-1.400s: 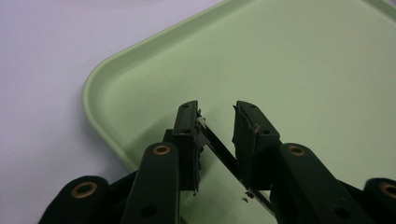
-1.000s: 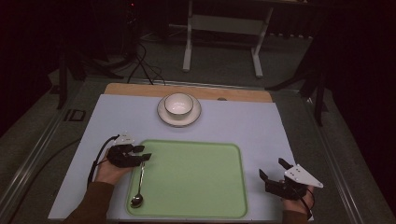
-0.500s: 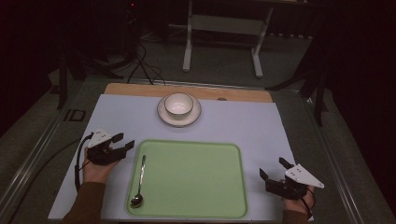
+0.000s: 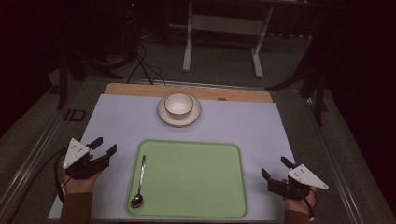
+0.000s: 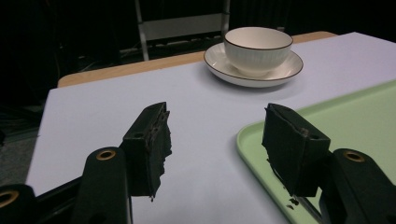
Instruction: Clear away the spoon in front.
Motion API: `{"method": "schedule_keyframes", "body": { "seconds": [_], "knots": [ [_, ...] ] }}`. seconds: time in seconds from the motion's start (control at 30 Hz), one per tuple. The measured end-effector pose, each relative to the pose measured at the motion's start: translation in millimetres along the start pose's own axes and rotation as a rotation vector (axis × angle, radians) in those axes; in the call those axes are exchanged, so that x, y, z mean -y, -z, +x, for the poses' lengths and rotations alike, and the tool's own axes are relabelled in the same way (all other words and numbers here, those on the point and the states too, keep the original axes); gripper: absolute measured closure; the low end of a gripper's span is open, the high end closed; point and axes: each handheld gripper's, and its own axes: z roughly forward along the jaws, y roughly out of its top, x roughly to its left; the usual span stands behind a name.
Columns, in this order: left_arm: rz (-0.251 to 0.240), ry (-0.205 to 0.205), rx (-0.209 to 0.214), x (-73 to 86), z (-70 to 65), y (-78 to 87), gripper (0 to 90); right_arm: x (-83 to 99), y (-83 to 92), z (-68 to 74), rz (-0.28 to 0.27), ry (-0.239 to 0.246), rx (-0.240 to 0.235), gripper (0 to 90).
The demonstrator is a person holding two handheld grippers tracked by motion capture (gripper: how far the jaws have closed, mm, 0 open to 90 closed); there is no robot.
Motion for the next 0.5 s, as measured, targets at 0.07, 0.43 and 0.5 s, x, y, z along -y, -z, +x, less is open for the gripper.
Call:
{"method": "schedule_keyframes", "body": {
  "seconds": [0.07,0.43,0.5],
  "knots": [
    [-0.003,0.004,-0.005,0.9,0.3,3.3,41.0,0.1,0.5,-0.3,-0.002,-0.002,0.000,14.2],
    [-0.016,0.047,-0.040,9.0,9.6,23.9,42.2,3.0,0.9,-6.2,-0.003,-0.023,0.005,14.2],
    [-0.022,0.052,-0.045,10.0,12.1,26.9,42.3,3.8,1.2,-7.9,-0.005,-0.026,0.009,14.2]
  ]
}}
